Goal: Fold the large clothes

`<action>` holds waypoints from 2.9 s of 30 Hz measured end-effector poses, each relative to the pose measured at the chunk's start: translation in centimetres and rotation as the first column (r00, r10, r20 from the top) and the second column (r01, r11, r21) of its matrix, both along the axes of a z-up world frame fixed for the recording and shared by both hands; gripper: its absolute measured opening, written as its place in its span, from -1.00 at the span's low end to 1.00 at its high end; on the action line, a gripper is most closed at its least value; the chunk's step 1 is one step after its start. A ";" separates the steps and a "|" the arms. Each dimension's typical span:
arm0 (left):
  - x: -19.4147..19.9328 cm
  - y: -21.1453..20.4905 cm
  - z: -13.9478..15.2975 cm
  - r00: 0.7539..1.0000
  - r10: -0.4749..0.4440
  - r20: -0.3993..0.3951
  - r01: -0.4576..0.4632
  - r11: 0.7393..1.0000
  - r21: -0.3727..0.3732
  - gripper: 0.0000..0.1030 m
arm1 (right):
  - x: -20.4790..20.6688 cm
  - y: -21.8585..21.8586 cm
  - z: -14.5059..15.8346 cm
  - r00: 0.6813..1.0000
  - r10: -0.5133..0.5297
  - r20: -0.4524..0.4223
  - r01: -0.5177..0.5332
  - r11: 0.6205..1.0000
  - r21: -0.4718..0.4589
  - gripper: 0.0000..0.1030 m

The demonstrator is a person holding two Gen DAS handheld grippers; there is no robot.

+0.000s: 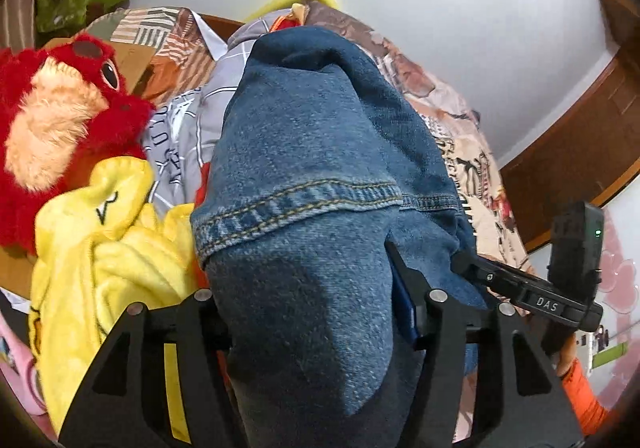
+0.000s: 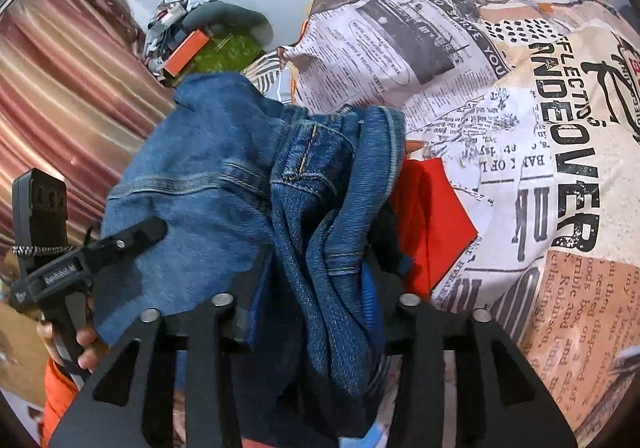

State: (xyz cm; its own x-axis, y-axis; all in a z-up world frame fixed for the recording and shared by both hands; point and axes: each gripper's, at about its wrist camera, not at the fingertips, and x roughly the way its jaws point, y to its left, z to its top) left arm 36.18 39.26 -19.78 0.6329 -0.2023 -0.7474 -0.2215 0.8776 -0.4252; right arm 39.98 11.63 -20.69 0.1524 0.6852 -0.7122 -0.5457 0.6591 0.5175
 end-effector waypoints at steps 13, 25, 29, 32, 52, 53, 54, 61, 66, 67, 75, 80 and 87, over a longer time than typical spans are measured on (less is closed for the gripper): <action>-5.1 -8.1 3.4 0.999 -0.019 -0.045 0.038 0.890 0.455 0.57 | -6.4 0.1 7.0 0.955 0.039 0.294 -0.008 0.994 -0.105 0.37; -12.1 -10.9 7.0 0.998 0.066 0.001 -0.059 0.879 0.474 0.67 | -10.3 -2.1 5.7 0.977 0.077 0.197 -0.040 0.982 -0.185 0.40; -14.9 -12.6 11.5 0.991 0.077 0.107 -0.117 0.882 0.456 0.67 | -12.3 -4.6 10.7 0.958 0.031 0.284 -0.001 0.995 -0.104 0.40; -17.3 -14.5 15.3 0.977 0.070 0.203 -0.157 0.877 0.453 0.67 | -14.9 -6.4 15.3 0.931 0.003 0.365 0.004 1.000 -0.019 0.40; -35.2 -27.7 26.5 0.726 -0.023 0.687 -0.417 0.780 0.466 0.94 | -32.3 -14.9 26.9 0.620 -0.255 0.742 0.053 0.957 0.285 0.57; -35.6 -28.1 26.3 0.720 -0.022 0.694 -0.424 0.777 0.465 0.99 | -32.4 -14.8 26.7 0.617 -0.261 0.742 0.063 0.957 0.285 0.65; -36.0 -28.4 26.2 0.717 -0.024 0.697 -0.431 0.771 0.470 0.99 | -32.4 -14.8 26.6 0.613 -0.266 0.743 0.074 0.957 0.281 0.69; -36.3 -29.2 25.1 0.735 -0.013 0.678 -0.429 0.765 0.480 0.99 | -33.0 -15.0 26.6 0.560 -0.300 0.772 0.138 0.953 0.270 0.99; -36.5 -29.0 24.7 0.736 0.015 0.677 -0.423 0.791 0.442 0.99 | -33.2 -15.1 26.1 0.569 -0.287 0.771 0.148 0.958 0.247 0.99; -36.7 -29.2 24.6 0.735 0.017 0.678 -0.423 0.793 0.439 0.99 | -33.1 -15.0 26.2 0.573 -0.286 0.768 0.150 0.958 0.245 0.99; -37.0 -28.9 24.7 0.734 0.023 0.679 -0.426 0.794 0.434 0.99 | -33.3 -15.5 25.4 0.578 -0.283 0.765 0.160 0.959 0.233 0.99; -36.9 -28.9 24.5 0.739 0.032 0.673 -0.435 0.786 0.440 0.99 | -33.2 -15.6 25.1 0.592 -0.278 0.756 0.164 0.961 0.224 0.99; -36.4 -28.4 24.0 0.749 0.054 0.660 -0.438 0.788 0.433 0.99 | -33.3 -15.9 25.0 0.606 -0.273 0.747 0.164 0.962 0.219 0.99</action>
